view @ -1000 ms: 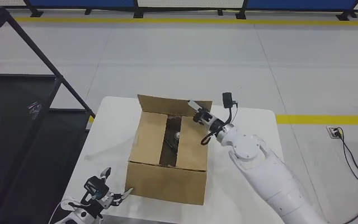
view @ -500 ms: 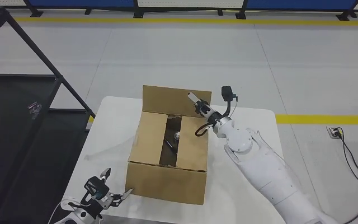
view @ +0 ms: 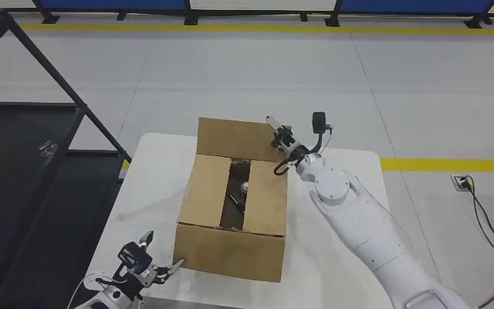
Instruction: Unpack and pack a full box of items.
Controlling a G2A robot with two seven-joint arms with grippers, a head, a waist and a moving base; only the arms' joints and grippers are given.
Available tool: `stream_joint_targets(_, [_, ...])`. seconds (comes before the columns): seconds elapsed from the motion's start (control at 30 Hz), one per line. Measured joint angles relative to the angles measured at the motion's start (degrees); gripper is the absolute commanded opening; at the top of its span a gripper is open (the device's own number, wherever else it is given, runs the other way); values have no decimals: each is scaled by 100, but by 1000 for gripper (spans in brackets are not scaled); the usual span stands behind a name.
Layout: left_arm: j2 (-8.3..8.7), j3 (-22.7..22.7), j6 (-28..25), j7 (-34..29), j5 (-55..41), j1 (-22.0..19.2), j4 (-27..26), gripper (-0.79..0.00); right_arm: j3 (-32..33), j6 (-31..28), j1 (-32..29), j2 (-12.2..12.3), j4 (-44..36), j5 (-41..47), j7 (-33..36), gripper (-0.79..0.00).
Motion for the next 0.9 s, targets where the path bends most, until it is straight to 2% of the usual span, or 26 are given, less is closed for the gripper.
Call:
stream_joint_targets(0.27, [28, 1, -33, -15, 44, -20, 17, 0, -270, -135, 588, -435, 1404, 464, 336, 0])
stream_joint_targets(0.43, [42, -1, -36, -34, 44, -37, 68, 0, -404, -83, 820, -692, 2075, 544, 304, 0])
stream_joint_targets(0.57, [51, 42, -23, -74, 58, -87, 127, 0, -480, 29, 1015, -878, 2541, 575, 549, 0])
stream_joint_targets(0.77, [57, 133, 20, -113, 68, -174, 246, 0, -490, 86, 1195, -1063, 2990, 607, 860, 0])
stream_joint_targets(0.9, [63, 192, 81, -140, 144, -246, 352, 0, -344, -119, 1252, -1121, 3201, 850, 1069, 0])
